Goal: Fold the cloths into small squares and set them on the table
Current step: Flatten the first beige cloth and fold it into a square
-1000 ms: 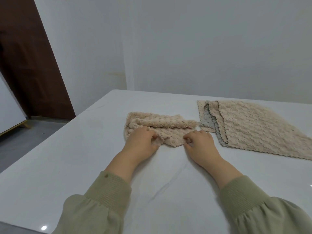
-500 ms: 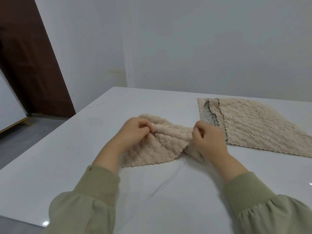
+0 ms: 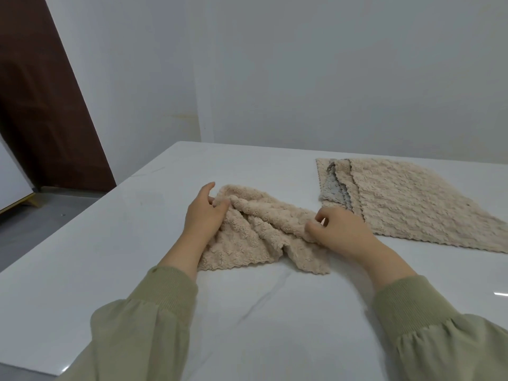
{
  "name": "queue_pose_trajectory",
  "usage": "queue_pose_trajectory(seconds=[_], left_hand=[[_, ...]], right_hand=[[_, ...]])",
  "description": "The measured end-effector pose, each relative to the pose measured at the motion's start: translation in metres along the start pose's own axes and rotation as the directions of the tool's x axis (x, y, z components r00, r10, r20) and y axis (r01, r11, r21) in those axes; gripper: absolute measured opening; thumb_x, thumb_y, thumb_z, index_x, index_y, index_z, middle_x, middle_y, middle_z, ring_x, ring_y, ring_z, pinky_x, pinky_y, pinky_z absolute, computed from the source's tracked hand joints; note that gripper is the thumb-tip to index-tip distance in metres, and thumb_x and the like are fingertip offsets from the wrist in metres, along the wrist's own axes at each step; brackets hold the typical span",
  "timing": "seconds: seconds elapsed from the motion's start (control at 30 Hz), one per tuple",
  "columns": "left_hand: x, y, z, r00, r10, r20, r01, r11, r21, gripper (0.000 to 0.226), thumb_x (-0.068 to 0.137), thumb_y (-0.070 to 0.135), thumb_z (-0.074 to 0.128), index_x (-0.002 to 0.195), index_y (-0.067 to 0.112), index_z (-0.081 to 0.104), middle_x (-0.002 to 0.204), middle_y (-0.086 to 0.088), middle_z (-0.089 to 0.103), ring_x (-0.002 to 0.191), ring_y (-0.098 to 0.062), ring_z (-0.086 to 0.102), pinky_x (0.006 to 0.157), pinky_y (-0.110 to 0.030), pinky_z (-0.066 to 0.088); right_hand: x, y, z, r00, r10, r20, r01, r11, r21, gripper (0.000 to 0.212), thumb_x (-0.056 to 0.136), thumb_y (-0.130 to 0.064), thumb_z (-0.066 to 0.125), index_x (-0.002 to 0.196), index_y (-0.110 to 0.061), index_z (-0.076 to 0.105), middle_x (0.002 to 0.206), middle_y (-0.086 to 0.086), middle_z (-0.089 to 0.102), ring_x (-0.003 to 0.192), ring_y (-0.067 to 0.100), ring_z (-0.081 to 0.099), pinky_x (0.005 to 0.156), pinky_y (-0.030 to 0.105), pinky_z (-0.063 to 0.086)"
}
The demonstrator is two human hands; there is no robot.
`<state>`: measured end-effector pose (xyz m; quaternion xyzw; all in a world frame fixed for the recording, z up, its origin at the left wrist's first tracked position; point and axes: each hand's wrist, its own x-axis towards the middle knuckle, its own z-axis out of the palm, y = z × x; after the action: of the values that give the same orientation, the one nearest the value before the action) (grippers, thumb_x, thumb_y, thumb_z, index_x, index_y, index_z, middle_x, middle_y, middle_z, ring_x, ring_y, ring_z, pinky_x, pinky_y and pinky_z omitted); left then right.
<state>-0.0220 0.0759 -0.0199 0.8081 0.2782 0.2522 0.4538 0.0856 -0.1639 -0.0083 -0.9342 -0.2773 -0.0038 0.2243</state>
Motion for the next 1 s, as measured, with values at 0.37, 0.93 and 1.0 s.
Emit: queue_pose_trajectory(seconds=[0.37, 0.93, 1.0], left_hand=[[0.001, 0.002, -0.007, 0.985, 0.007, 0.172, 0.035, 0.971, -0.238, 0.038, 0.091, 0.014, 0.053, 0.121, 0.034, 0.063, 0.098, 0.004, 0.067, 0.086, -0.010, 0.064, 0.082, -0.028, 0.052], [0.011, -0.011, -0.003, 0.993, 0.088, -0.077, -0.084, 0.995, 0.062, 0.040, 0.082, -0.004, 0.045, 0.079, 0.027, 0.071, 0.101, 0.010, 0.061, 0.097, -0.013, 0.054, 0.084, -0.026, 0.041], [0.015, -0.011, -0.002, 0.997, 0.051, -0.058, -0.045, 0.994, 0.098, 0.038, 0.081, -0.001, 0.045, 0.069, 0.027, 0.069, 0.102, 0.005, 0.062, 0.095, -0.013, 0.053, 0.081, -0.025, 0.040]], right_hand=[[0.005, 0.012, -0.029, 0.937, -0.081, 0.340, 0.039, 0.991, 0.130, 0.046, 0.074, -0.022, 0.078, 0.055, -0.017, 0.036, 0.052, -0.007, 0.032, 0.049, 0.011, 0.027, 0.051, 0.024, 0.021], [0.057, -0.025, -0.009, 0.858, 0.015, -0.514, -0.125, 0.976, -0.180, 0.031, 0.093, -0.010, 0.044, 0.065, -0.013, 0.057, 0.051, -0.002, 0.042, 0.044, 0.016, 0.036, 0.044, 0.022, 0.025], [0.059, -0.027, 0.006, 0.813, 0.024, -0.582, -0.006, 0.999, 0.032, 0.028, 0.097, -0.016, 0.041, 0.117, -0.014, 0.062, 0.064, 0.001, 0.054, 0.055, 0.020, 0.049, 0.050, 0.028, 0.037]])
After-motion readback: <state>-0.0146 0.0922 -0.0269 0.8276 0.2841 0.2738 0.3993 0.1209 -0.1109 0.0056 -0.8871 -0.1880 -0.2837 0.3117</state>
